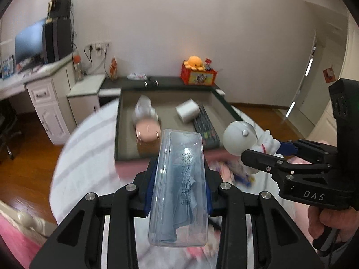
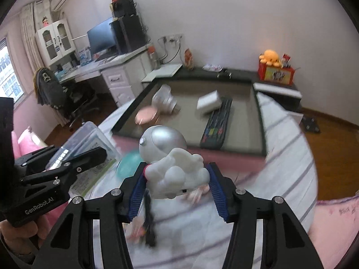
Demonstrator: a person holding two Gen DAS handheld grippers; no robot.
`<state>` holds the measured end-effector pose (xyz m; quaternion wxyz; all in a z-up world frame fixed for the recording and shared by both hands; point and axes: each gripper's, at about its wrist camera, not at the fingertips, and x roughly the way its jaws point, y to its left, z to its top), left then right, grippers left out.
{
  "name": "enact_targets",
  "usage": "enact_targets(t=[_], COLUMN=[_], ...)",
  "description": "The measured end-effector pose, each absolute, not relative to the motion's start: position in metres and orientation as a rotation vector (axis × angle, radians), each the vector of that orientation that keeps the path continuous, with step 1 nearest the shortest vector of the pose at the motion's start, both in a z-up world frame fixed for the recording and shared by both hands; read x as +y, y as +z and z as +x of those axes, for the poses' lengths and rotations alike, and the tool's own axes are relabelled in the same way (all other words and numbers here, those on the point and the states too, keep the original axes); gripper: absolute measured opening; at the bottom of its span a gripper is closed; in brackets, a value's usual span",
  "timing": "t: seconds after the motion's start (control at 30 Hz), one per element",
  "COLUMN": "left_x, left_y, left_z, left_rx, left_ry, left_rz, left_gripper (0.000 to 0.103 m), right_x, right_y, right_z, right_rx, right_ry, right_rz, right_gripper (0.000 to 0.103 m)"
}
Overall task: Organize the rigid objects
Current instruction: 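Place the clear case and astronaut figure into the pink box, opening both tools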
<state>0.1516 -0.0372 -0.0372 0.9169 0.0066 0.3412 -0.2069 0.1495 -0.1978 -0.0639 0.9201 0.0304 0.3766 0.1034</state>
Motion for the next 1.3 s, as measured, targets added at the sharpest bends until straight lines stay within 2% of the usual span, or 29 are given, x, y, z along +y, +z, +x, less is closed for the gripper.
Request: enact_targets(t=[0.23,0.47,0.83,0.87,0.93,0.97,1.0,1.07,1.17,1.3], left_x=[-0.072,-0.103,-0.114,-0.114,-0.112,-0.108,-0.105,-0.101,-0.097,-0.087], left_y=[-0.026,-0.063,-0.099,-0.101,-0.102,-0.101,-0.099,-0.094,-0.085,-0.072], left_z=[0.233,0.300,0.318,0.319,0.318,0.319,0.317,0.314,0.306,0.290], left_rx=[0.704,0.825,0.921,0.927,0.922,0.909,0.901,0.874,0.844,0.820], left_ry=[-0.416,-0.410,-0.396,-0.384,-0.362,-0.350,-0.352,-0.343,-0.337,-0.301], left_rz=[0.017,0.021,0.013,0.024,0.041,0.036,0.024,0.011,0.022,0.025], left_gripper=[0.034,0.034,0.037,0.039,0.047,0.060,0.083,0.102,0.103,0.103], right_x=[-0.214,-0.227,-0.233,-0.233,-0.234,-0.236,-0.235,-0.230,-0.225,-0.225], right_y=[-0.051,-0.097,-0.126,-0.127,-0.129,-0.129,-0.129,-0.128,-0.126,-0.112], right_z=[0.229,0.289,0.299,0.297,0.297,0.296,0.295,0.292,0.289,0.277], right_rx=[0.786,0.891,0.944,0.940,0.935,0.927,0.923,0.930,0.925,0.876], right_ry=[0.135,0.091,0.061,0.046,0.022,0.024,0.038,0.067,0.091,0.074], right_rz=[0.033,0.019,-0.016,-0.032,-0.046,-0.045,-0.042,-0.036,-0.029,0.005], right_gripper=[0.055,0.055,0.057,0.059,0.069,0.070,0.075,0.085,0.101,0.103])
